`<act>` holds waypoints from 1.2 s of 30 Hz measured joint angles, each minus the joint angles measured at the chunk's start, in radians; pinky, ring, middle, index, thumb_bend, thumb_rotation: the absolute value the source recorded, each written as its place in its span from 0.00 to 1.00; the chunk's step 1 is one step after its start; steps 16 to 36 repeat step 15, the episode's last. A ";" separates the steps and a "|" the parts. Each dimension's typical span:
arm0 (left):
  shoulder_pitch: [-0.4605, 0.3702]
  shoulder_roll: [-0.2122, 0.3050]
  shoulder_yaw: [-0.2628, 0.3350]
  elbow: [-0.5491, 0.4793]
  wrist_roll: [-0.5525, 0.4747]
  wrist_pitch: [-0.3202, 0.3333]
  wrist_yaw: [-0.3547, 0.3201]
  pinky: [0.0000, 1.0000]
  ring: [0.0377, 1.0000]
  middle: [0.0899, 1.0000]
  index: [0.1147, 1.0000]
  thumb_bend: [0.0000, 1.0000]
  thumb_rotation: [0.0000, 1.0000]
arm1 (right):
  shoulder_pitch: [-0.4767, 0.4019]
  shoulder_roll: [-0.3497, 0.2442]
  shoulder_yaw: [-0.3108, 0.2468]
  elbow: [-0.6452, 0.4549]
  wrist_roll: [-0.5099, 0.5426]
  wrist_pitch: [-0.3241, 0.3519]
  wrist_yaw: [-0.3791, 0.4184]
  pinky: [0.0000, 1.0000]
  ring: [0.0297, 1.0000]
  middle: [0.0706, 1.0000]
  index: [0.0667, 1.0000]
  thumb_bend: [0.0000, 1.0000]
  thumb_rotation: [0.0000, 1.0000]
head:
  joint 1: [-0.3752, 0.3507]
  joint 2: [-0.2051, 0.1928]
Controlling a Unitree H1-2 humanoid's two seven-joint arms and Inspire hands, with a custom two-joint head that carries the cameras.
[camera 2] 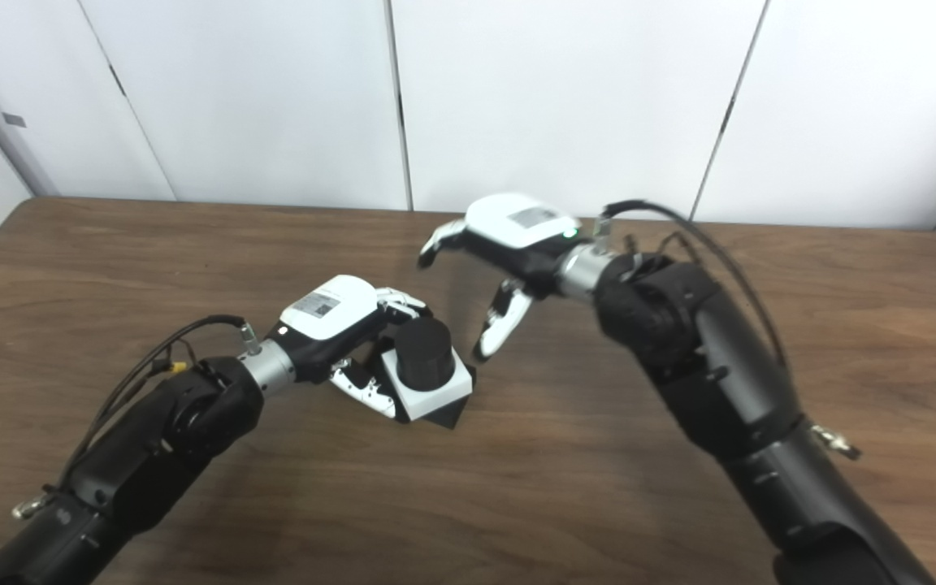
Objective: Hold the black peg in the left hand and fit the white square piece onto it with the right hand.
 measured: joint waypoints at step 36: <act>-0.001 0.003 0.000 0.002 -0.001 -0.006 0.000 0.79 0.83 0.80 0.42 0.52 0.07 | 0.117 -0.065 -0.121 0.027 0.081 -0.011 -0.136 0.64 0.75 0.77 0.72 0.75 0.20 | -0.018 -0.003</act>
